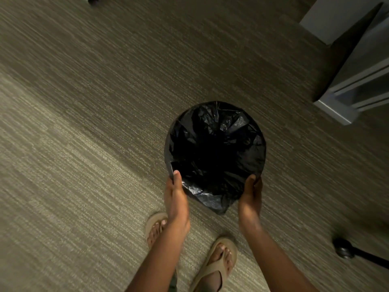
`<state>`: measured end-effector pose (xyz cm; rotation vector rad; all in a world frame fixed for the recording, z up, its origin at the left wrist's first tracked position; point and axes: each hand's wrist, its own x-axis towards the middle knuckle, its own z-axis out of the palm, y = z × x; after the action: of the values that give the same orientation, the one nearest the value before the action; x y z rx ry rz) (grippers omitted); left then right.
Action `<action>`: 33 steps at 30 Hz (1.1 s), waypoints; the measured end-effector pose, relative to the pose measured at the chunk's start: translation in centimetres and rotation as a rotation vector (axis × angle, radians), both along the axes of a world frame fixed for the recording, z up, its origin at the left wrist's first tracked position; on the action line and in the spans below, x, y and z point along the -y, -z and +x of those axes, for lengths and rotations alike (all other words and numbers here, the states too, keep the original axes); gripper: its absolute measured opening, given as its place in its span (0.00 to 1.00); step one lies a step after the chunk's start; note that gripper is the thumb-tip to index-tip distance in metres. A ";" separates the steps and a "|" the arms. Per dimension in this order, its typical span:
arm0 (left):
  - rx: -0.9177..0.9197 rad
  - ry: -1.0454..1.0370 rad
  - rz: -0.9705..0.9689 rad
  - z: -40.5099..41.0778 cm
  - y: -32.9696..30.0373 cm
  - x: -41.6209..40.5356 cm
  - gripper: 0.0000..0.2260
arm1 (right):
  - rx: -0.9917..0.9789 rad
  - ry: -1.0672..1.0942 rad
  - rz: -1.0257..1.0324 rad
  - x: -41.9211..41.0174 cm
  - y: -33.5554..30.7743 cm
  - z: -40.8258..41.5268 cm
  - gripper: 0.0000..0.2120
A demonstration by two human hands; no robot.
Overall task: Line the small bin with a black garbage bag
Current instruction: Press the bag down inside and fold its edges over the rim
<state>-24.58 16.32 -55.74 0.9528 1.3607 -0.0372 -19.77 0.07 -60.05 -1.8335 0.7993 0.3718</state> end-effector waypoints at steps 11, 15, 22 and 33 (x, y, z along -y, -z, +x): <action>-0.187 -0.045 0.194 0.3 0.0 -2.4 0.28 | 0.089 0.203 -0.198 2.6 0.4 2.6 0.18; -0.169 0.028 0.168 -1.0 0.0 -2.6 0.08 | 0.037 0.110 -0.177 3.0 -0.4 2.7 0.15; -0.109 0.082 0.146 -0.3 0.8 -2.7 0.07 | -0.049 0.077 0.043 2.6 -0.1 2.4 0.12; -0.131 0.116 0.102 0.9 -2.5 -5.5 0.14 | -0.154 -0.064 0.010 0.6 -3.9 4.1 0.05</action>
<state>-23.65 21.82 -53.21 1.1314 1.4368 -0.1209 -15.63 -0.57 -56.11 -1.8408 0.8428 0.5629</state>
